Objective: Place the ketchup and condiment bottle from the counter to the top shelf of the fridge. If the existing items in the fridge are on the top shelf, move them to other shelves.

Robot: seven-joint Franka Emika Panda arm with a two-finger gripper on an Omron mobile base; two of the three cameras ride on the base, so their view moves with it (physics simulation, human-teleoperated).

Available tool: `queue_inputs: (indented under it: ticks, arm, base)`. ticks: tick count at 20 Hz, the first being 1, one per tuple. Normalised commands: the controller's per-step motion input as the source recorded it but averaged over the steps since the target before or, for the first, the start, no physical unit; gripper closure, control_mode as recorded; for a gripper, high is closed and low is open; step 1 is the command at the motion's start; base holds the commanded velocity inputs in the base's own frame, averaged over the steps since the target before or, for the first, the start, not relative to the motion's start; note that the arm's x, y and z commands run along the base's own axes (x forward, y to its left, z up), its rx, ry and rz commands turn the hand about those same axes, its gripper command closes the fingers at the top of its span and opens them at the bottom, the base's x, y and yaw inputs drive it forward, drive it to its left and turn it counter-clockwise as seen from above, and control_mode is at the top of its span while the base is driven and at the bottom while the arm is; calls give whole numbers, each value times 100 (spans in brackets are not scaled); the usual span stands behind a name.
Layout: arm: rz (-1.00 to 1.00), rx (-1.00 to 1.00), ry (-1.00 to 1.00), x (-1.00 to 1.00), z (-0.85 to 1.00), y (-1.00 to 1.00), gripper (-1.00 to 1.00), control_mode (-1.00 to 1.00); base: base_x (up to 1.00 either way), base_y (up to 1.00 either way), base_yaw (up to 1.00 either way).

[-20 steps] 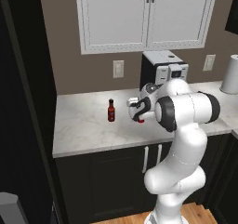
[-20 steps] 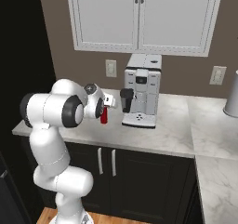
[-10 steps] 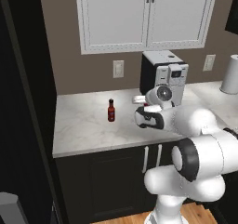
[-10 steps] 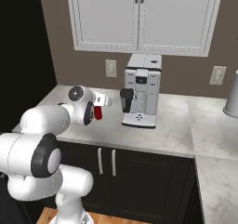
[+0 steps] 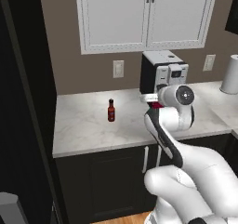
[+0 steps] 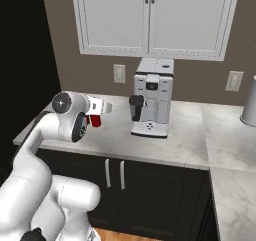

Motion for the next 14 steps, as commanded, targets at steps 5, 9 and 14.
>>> queue_inputs:
  ticks: [5,9,14]
  arm:
    - [5,0,0,-100,100,0,100,-100]
    - [7,0,0,-100,94,0,100,-100]
    - [2,0,0,-100,65,0,100,-100]
  base:
    - [0,0,0]
    - [0,0,0]
    - [0,0,0]
